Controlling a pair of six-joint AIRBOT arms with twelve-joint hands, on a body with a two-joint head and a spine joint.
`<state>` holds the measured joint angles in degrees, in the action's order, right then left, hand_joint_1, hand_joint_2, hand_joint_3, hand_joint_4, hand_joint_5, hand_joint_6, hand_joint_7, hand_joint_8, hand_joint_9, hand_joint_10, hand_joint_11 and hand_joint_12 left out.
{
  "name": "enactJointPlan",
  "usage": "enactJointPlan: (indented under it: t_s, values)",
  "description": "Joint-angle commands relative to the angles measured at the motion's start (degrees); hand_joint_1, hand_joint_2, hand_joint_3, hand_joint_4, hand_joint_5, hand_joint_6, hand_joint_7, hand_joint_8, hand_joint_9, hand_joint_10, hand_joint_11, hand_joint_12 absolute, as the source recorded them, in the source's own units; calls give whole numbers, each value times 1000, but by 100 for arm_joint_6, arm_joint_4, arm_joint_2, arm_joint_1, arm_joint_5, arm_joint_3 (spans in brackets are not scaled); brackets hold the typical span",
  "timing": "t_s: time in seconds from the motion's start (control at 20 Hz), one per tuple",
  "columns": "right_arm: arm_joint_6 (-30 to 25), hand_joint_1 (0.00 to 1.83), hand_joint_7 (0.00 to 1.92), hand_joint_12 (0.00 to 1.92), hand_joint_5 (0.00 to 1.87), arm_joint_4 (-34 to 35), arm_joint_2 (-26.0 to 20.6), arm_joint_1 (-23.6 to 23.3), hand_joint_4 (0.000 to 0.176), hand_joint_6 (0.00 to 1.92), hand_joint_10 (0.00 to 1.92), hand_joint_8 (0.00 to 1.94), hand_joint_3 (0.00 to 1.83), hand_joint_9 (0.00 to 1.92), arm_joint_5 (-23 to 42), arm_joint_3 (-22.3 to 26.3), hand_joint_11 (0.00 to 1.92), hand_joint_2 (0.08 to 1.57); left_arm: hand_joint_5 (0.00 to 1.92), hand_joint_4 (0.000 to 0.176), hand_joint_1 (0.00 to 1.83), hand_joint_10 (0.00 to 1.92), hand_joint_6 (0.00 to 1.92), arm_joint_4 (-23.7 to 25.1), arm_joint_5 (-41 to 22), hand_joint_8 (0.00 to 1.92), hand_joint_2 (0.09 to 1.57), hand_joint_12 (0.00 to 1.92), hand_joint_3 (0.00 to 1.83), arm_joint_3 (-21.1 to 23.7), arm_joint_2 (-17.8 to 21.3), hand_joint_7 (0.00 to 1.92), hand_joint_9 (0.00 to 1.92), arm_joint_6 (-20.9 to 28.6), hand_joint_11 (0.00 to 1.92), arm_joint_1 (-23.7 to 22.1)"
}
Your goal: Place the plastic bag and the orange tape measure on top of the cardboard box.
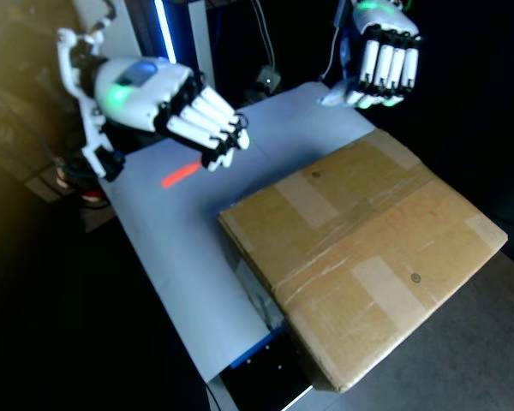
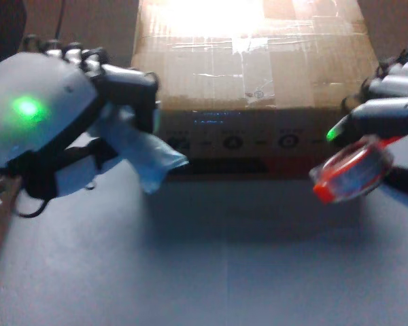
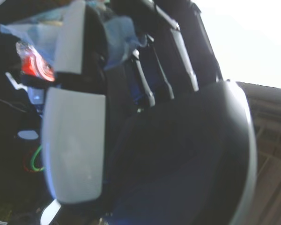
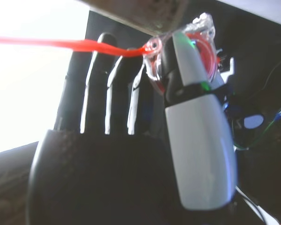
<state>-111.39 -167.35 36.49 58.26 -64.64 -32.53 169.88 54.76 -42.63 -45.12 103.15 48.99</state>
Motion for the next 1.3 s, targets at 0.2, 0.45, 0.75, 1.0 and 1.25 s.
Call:
enactJointPlan:
  t_s: [0.2, 0.45, 0.75, 1.0, 1.25]
  values:
    - [-22, 1190, 508, 1753, 914, -238, -22, -485, 0, 1025, 1237, 1671, 0, 395, -846, -293, 233, 1255, 819, 0, 1376, 1241, 1036, 269, 161, 1028, 1129, 1402, 0, -378, -384, 939, 973, -4, 828, -629]
    - [38, 1232, 696, 1921, 1091, -278, -8, -1005, 0, 841, 1661, 1455, 0, 710, -845, -637, 739, 1175, 889, 0, 1388, 1191, 872, 269, -250, 897, 1098, 1352, 0, -880, -862, 1028, 1025, -7, 1010, -1303]
    - [37, 1195, 527, 1921, 938, -294, 379, -1756, 0, 1001, 1203, 1639, 0, 409, -440, -1252, 781, 1244, 1022, 0, 1187, 1653, 901, 269, -551, 1454, 1094, 1873, 0, -1405, -1318, 1161, 1292, -11, 1294, -1935]
    - [35, 1204, 568, 1919, 972, -523, 1128, -2549, 0, 1028, 1613, 1552, 1, 498, 185, -2043, 276, 1222, 839, 0, 1276, 1025, 1051, 269, -852, 1045, 1135, 1393, 0, -1938, -1705, 1028, 951, -2, 868, -2308]
    - [35, 1185, 521, 1921, 916, -523, 1221, -2619, 0, 1142, 1556, 1572, 1, 318, 190, -2329, 0, 1250, 934, 0, 1276, 1205, 874, 269, -1105, 1182, 1127, 1577, 2, -2514, -2227, 970, 921, -3, 795, -2755]
